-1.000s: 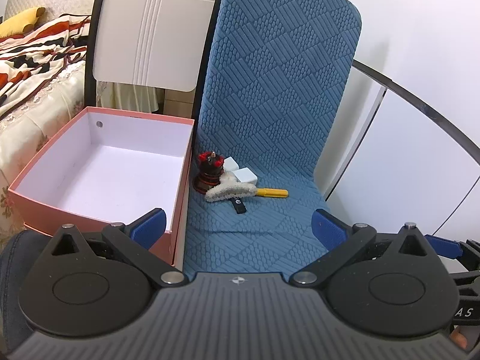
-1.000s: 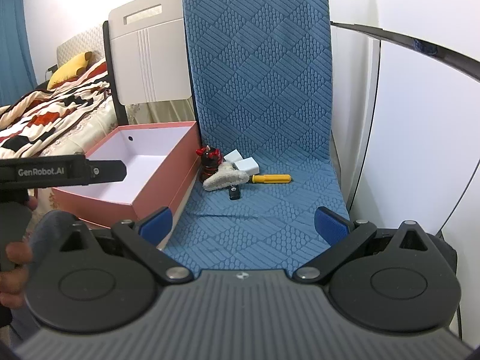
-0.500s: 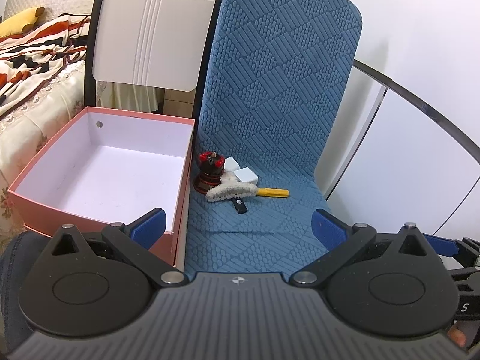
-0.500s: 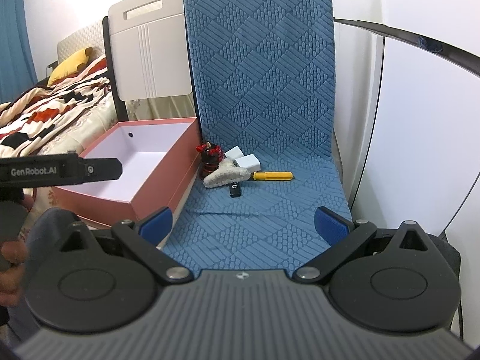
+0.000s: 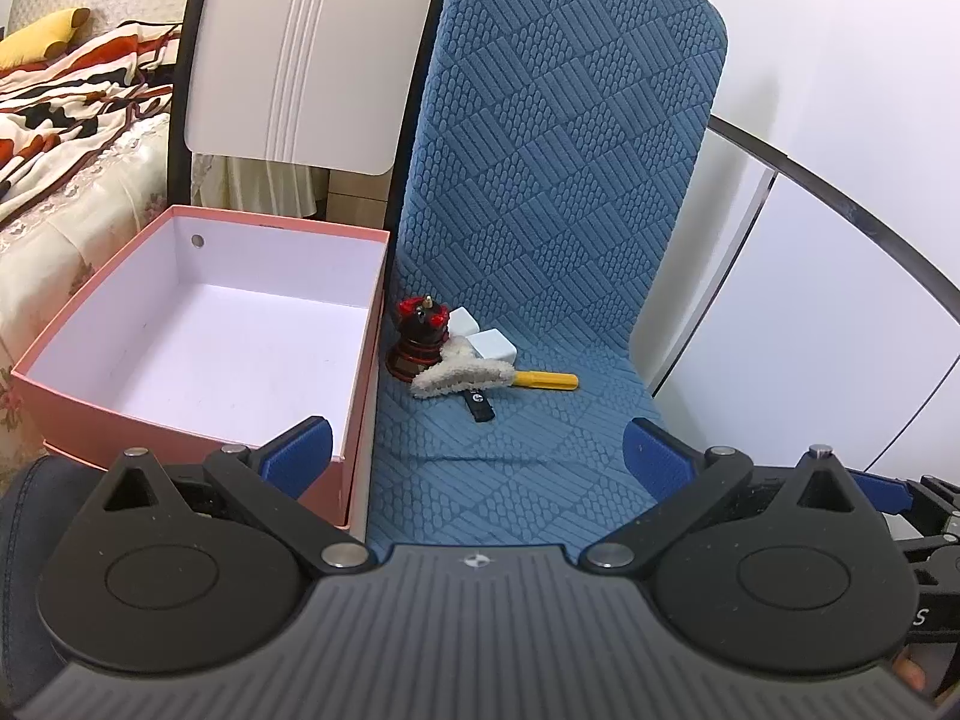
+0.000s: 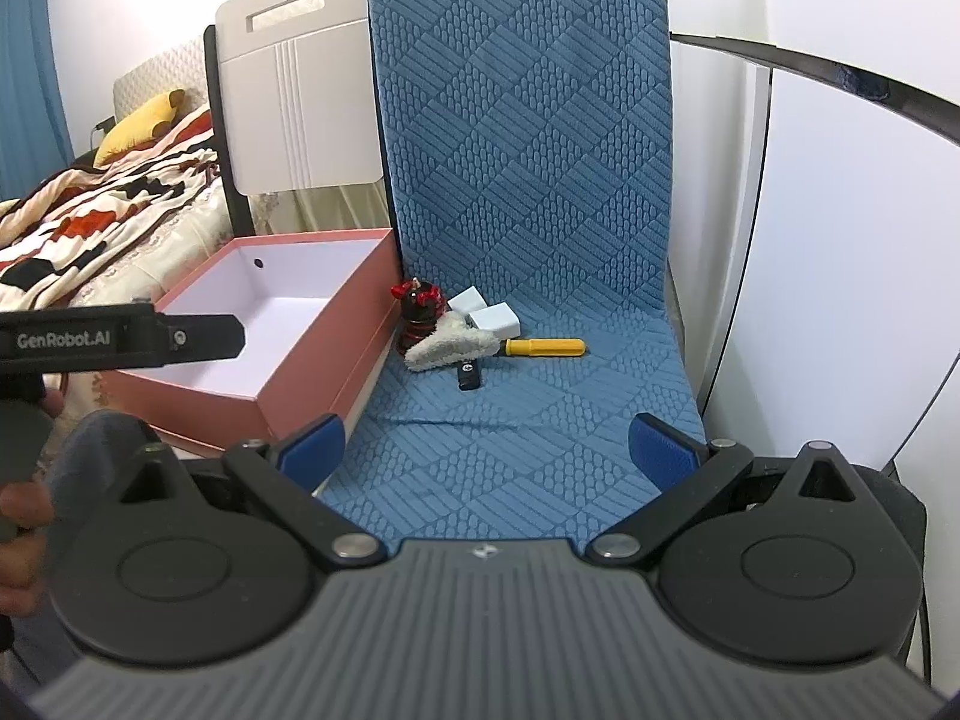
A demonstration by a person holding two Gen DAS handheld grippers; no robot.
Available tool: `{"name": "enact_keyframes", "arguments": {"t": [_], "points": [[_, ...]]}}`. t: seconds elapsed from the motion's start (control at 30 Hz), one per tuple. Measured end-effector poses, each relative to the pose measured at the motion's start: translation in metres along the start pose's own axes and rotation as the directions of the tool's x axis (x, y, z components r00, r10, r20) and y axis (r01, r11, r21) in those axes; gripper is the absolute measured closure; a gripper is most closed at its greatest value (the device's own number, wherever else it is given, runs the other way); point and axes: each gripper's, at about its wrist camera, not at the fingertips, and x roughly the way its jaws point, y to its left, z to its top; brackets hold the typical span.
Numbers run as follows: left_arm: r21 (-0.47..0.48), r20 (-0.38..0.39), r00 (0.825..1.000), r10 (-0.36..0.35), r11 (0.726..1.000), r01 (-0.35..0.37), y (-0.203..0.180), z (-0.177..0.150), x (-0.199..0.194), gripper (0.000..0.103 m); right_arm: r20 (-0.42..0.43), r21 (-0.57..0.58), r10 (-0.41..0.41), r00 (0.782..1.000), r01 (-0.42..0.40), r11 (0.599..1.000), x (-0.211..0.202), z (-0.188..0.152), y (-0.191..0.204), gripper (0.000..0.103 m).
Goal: Organize rigid objects
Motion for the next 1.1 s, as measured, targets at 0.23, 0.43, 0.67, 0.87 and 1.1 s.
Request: {"name": "enact_keyframes", "arguments": {"t": [0.23, 0.43, 0.67, 0.87, 1.1], "points": [[0.0, -0.001, 1.0, 0.001, 1.0, -0.001, 0.001, -0.002, 0.002, 0.0, -0.013, 0.002, 0.0, 1.0, 0.0, 1.0, 0.002, -0.001, 0.001, 0.0], [-0.001, -0.004, 1.0, 0.006, 1.0, -0.006, 0.002, -0.003, 0.002, 0.0, -0.015, 0.004, -0.002, 1.0, 0.002, 1.0, 0.003, -0.001, 0.001, 0.0], [-0.004, -0.013, 1.0, 0.009, 1.0, -0.009, 0.003, -0.006, 0.005, 0.0, -0.016, -0.003, -0.008, 1.0, 0.008, 1.0, 0.003, -0.004, 0.001, 0.0], [-0.004, -0.017, 1.0, 0.01, 1.0, -0.01, 0.004, -0.006, 0.009, 0.0, -0.018, -0.002, -0.006, 1.0, 0.006, 1.0, 0.004, -0.005, 0.0, 0.0], [0.008, -0.03, 1.0, 0.007, 1.0, -0.007, 0.003, -0.007, 0.018, 0.0, -0.027, 0.023, 0.004, 1.0, -0.003, 1.0, 0.007, -0.009, -0.002, 0.0]]}}
